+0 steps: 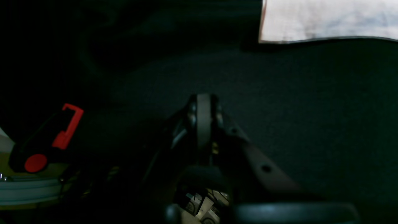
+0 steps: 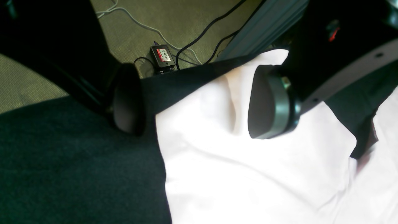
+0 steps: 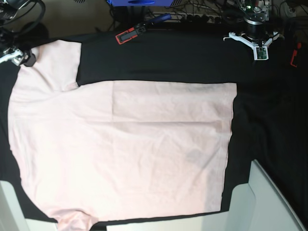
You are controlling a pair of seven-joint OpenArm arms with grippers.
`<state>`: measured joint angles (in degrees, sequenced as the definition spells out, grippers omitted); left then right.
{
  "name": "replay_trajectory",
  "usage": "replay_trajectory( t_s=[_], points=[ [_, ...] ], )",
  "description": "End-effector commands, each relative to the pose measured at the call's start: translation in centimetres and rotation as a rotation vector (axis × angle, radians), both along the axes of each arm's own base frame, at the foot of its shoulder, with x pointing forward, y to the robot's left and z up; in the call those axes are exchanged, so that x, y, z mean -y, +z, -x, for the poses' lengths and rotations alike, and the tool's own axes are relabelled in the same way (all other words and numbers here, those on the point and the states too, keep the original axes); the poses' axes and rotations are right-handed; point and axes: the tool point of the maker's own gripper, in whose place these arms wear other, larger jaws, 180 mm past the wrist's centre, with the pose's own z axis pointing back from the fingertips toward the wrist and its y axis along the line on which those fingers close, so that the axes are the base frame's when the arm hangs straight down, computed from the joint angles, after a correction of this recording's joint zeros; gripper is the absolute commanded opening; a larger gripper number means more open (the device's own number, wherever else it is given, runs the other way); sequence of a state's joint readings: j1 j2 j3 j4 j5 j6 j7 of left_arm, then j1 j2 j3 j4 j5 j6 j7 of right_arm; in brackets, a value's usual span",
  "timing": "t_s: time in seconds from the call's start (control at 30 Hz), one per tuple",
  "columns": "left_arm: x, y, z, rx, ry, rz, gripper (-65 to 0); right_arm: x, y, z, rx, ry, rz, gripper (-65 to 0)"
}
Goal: Fold the T-shirt properly
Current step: 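Lower both grippers onto the shoulder edges of the pink shirt, then grasp the shirt's shoulder edges with both grippers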
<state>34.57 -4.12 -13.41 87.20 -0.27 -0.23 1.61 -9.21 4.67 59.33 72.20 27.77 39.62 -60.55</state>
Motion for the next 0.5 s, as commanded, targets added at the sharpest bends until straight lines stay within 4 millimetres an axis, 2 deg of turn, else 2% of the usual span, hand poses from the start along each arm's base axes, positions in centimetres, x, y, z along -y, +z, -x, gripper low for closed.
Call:
replay_trajectory(
  t_s=[0.0,0.13,0.23,0.37,0.43,0.47],
  points=[
    [-0.3,0.9,-0.6,0.04,-0.001,-0.015,-65.0,0.5,0.6,-0.4,0.018,0.008,0.014,-18.1],
    [-0.3,0.7,-0.6,0.038,0.004,-0.012,-65.0,0.3,0.5,-0.5,0.015,0.018,0.012,-32.8],
    [-0.1,0.7,-0.7,0.039,0.0,-0.009,-65.0,-0.9,0.3,-1.2,0.011,0.071,0.002,-42.4],
    [-0.2,0.9,-1.3,0.06,0.017,0.007,-65.0,-2.2,-0.1,-1.5,0.016,0.079,-0.02,-44.7],
    [-0.6,0.9,-1.2,0.088,0.066,0.065,-59.8,-2.2,-0.1,-1.6,0.02,0.077,-0.02,-47.9],
    [-0.8,1.0,-1.3,0.104,0.092,0.098,-54.9,-2.2,-0.1,-1.6,0.02,0.078,-0.02,-52.2]
  ],
)
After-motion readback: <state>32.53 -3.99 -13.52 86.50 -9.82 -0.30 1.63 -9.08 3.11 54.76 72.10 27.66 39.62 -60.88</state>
